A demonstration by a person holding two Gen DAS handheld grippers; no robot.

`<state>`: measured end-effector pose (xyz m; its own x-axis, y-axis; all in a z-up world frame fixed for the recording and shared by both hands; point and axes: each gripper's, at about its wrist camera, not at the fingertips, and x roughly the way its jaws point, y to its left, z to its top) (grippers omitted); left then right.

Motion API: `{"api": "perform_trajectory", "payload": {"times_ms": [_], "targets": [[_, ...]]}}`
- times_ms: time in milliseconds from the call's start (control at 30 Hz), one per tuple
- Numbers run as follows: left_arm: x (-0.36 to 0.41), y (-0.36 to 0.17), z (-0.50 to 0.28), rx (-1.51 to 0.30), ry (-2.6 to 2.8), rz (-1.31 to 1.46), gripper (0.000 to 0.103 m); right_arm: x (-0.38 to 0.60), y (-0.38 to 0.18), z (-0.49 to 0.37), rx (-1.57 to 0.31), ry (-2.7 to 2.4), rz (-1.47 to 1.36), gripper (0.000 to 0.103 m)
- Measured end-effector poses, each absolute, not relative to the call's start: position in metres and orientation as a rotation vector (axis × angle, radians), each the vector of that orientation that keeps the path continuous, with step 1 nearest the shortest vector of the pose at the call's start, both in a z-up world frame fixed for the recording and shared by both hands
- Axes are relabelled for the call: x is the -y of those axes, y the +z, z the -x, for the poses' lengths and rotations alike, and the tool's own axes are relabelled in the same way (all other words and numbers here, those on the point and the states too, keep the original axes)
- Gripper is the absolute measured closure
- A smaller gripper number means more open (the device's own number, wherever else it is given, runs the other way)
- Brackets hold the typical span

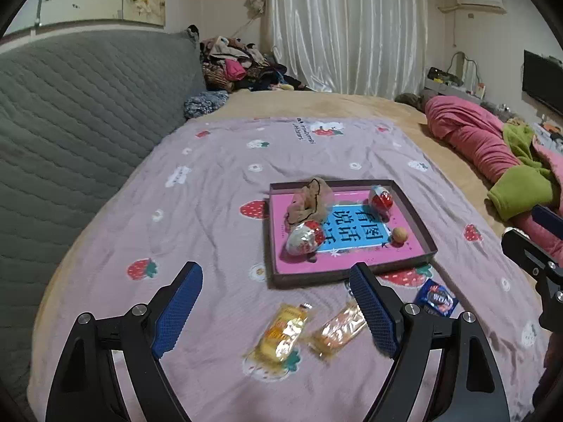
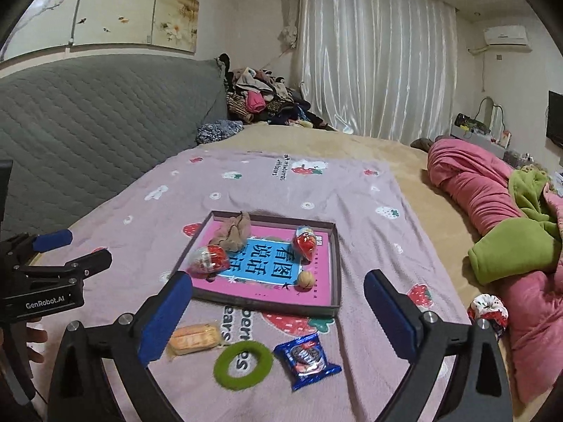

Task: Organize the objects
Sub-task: 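Withdraw both open tools from the tray toward the remaining snacks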

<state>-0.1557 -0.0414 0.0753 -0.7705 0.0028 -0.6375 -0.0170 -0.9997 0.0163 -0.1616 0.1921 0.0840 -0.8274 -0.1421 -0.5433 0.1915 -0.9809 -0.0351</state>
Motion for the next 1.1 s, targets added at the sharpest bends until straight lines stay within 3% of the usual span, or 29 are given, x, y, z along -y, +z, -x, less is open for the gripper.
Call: {"api": "perform_trajectory", "payload": {"times_ms": [1100], "targets": [[0.043, 0.067, 0.043, -0.072, 2.920, 1.099, 0.016, -0.184, 0.075, 0.060, -0.187, -2.830, -0.891, 0.004]]}}
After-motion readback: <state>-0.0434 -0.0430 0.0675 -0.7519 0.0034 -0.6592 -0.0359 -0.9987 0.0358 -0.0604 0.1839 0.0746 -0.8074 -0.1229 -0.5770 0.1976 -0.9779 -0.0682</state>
